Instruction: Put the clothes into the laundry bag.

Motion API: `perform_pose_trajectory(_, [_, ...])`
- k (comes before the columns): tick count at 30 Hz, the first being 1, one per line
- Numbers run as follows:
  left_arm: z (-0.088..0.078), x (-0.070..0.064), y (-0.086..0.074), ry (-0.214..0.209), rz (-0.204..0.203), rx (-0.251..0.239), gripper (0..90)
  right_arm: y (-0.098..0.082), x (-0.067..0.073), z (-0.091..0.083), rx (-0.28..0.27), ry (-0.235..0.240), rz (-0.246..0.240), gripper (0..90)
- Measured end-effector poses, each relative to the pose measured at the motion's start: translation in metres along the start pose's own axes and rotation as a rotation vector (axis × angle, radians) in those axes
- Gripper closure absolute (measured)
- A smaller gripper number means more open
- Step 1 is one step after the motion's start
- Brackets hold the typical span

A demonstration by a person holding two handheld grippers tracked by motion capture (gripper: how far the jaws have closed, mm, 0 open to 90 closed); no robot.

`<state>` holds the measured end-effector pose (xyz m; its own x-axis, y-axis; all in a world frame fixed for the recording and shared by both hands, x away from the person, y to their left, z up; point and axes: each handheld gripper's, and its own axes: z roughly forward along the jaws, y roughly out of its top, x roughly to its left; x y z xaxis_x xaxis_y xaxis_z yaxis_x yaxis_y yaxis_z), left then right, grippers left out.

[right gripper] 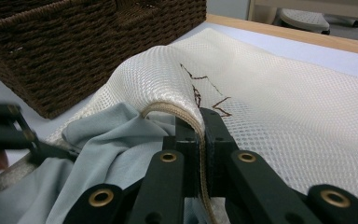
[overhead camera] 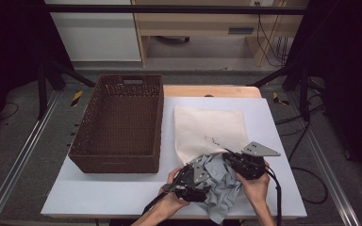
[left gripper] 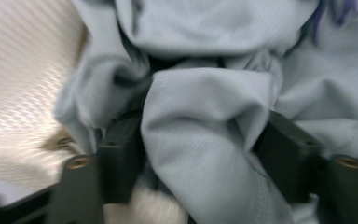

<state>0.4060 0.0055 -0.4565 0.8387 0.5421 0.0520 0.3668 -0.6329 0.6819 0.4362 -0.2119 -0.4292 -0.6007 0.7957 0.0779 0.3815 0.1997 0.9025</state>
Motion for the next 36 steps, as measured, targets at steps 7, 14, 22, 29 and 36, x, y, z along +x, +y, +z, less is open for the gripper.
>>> perform_pose_trajectory(7, [0.008,0.0,0.008,0.011,-0.061,-0.003,75.7,0.0,0.001,0.0,0.0,0.007,0.003,87.0])
perform_pose_trajectory(14, [0.016,0.006,0.036,0.078,-0.066,-0.031,79.2,0.003,0.003,-0.003,-0.017,0.015,-0.003,87.1])
perform_pose_trajectory(22, [0.04,0.02,0.047,0.1,-0.119,-0.059,78.3,0.004,0.002,-0.005,-0.031,0.024,0.002,87.0])
perform_pose_trajectory(29, [0.043,0.027,0.039,0.101,-0.142,-0.063,62.8,0.003,0.002,-0.003,-0.021,0.026,-0.007,87.1])
perform_pose_trajectory(36, [-0.004,0.019,0.036,0.01,-0.094,-0.125,39.4,0.001,-0.001,-0.002,-0.01,0.01,0.003,86.9])
